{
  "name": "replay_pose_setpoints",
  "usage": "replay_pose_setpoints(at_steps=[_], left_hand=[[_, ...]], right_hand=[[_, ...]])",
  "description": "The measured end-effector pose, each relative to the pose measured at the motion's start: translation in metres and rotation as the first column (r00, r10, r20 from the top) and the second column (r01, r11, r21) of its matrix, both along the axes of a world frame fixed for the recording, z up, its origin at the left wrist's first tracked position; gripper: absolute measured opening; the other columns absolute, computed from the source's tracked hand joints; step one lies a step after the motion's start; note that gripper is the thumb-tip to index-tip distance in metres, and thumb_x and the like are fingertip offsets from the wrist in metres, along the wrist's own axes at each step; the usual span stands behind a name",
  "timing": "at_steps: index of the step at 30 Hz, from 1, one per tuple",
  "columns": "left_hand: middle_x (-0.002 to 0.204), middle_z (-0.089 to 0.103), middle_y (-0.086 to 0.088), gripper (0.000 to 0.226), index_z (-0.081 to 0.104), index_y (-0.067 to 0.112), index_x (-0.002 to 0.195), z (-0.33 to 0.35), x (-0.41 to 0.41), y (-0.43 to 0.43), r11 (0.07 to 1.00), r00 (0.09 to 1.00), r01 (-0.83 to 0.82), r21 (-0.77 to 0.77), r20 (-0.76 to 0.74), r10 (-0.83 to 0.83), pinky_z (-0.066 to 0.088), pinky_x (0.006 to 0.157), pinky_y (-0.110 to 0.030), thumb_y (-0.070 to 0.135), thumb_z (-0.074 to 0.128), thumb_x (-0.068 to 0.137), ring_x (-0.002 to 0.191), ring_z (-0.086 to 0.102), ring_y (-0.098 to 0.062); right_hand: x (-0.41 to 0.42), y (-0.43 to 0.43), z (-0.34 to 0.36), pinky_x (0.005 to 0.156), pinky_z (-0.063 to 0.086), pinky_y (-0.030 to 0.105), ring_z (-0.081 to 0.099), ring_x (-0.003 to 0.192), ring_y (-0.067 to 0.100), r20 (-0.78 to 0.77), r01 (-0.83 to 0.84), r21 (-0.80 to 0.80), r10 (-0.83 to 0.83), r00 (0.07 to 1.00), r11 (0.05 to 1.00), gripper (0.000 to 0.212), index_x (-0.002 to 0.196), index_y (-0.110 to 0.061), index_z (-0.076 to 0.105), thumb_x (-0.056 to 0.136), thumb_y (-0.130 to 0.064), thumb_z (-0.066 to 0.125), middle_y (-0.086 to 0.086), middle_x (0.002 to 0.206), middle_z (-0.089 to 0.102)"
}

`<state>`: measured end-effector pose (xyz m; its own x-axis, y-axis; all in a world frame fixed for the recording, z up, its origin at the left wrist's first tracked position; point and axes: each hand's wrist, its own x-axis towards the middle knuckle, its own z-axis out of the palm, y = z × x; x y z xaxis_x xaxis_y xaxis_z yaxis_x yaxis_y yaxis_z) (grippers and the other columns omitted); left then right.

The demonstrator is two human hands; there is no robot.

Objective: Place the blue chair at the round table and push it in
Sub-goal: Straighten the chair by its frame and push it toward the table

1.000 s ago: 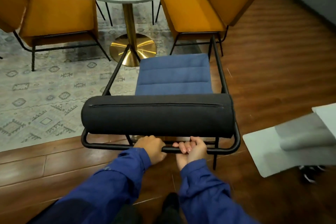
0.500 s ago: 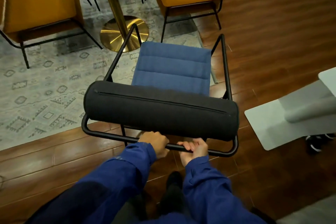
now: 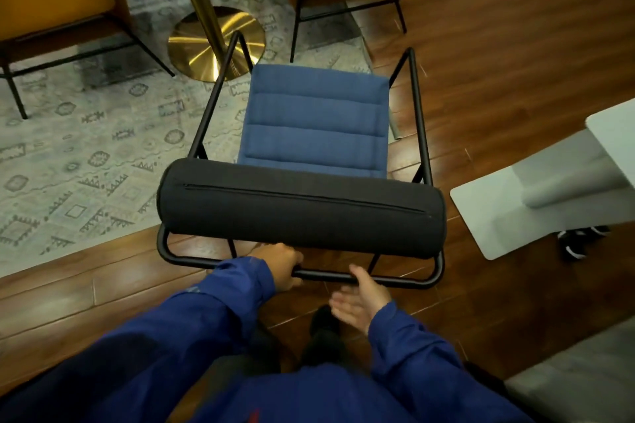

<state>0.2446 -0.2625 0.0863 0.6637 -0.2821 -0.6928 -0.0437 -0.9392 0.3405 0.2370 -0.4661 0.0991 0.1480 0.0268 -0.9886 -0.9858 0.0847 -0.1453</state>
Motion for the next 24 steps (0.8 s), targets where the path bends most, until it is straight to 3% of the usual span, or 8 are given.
replay_pose_setpoints(at_steps=[3, 5, 11, 16, 19, 24], left_hand=[[0.105, 0.063, -0.006, 0.031, 0.06, 0.02, 0.099, 0.026, 0.017, 0.018, 0.999, 0.999, -0.04, -0.026, -0.009, 0.04, 0.051, 0.077, -0.037, 0.046, 0.058, 0.082, 0.091, 0.06, -0.026], [0.102, 0.067, -0.008, 0.029, 0.063, 0.021, 0.095, 0.049, 0.035, 0.033, 0.992, 0.994, -0.103, -0.075, 0.039, 0.106, 0.053, 0.08, -0.04, 0.046, 0.06, 0.081, 0.09, 0.062, -0.028], [0.099, 0.072, -0.011, 0.031, 0.067, 0.016, 0.094, 0.114, 0.082, 0.088, 0.962, 0.928, -0.221, -0.162, 0.269, 0.259, 0.053, 0.086, -0.041, 0.044, 0.063, 0.081, 0.094, 0.064, -0.03], [0.091, 0.072, -0.011, 0.026, 0.067, 0.013, 0.088, 0.137, 0.109, 0.144, 0.91, 0.816, -0.338, -0.24, 0.406, 0.411, 0.053, 0.079, -0.035, 0.038, 0.065, 0.08, 0.088, 0.065, -0.027], [0.092, 0.073, -0.01, 0.023, 0.067, 0.013, 0.089, 0.136, 0.12, 0.17, 0.859, 0.737, -0.429, -0.278, 0.442, 0.511, 0.053, 0.084, -0.041, 0.034, 0.064, 0.082, 0.088, 0.064, -0.027], [0.095, 0.071, -0.012, 0.023, 0.066, 0.011, 0.093, 0.111, 0.145, 0.201, 0.733, 0.613, -0.615, -0.289, 0.41, 0.676, 0.053, 0.081, -0.041, 0.031, 0.066, 0.08, 0.09, 0.063, -0.029]], right_hand=[[0.005, 0.009, 0.021, 0.079, 0.058, 0.038, 0.07, 0.085, 0.026, 0.046, -0.461, -0.092, 0.466, 0.883, 0.882, 0.041, 0.092, -0.003, 0.064, 0.088, -0.043, 0.058, 0.016, 0.096, 0.071], [0.022, 0.02, 0.039, 0.073, 0.055, 0.033, 0.069, 0.079, 0.021, 0.168, -0.56, -0.2, 0.591, 0.789, 0.804, 0.031, 0.09, -0.006, 0.064, 0.09, -0.036, 0.056, 0.01, 0.089, 0.07], [0.1, 0.048, 0.09, 0.06, 0.048, 0.028, 0.062, 0.065, 0.019, 0.461, -0.419, -0.437, 0.598, 0.655, 0.796, 0.021, 0.075, -0.012, 0.064, 0.087, -0.028, 0.057, 0.008, 0.076, 0.068], [0.148, 0.062, 0.113, 0.064, 0.051, 0.033, 0.065, 0.067, 0.019, 0.583, -0.215, -0.551, 0.556, 0.592, 0.806, 0.016, 0.08, -0.012, 0.063, 0.085, -0.027, 0.058, 0.009, 0.081, 0.071], [0.168, 0.059, 0.118, 0.063, 0.049, 0.032, 0.061, 0.067, 0.02, 0.623, -0.121, -0.578, 0.532, 0.573, 0.807, 0.014, 0.074, -0.012, 0.059, 0.084, -0.022, 0.058, 0.012, 0.082, 0.068], [0.212, 0.035, 0.105, 0.081, 0.053, 0.043, 0.064, 0.086, 0.028, 0.579, -0.074, -0.679, 0.594, 0.558, 0.731, 0.01, 0.075, -0.022, 0.06, 0.083, -0.029, 0.061, 0.006, 0.086, 0.069]])
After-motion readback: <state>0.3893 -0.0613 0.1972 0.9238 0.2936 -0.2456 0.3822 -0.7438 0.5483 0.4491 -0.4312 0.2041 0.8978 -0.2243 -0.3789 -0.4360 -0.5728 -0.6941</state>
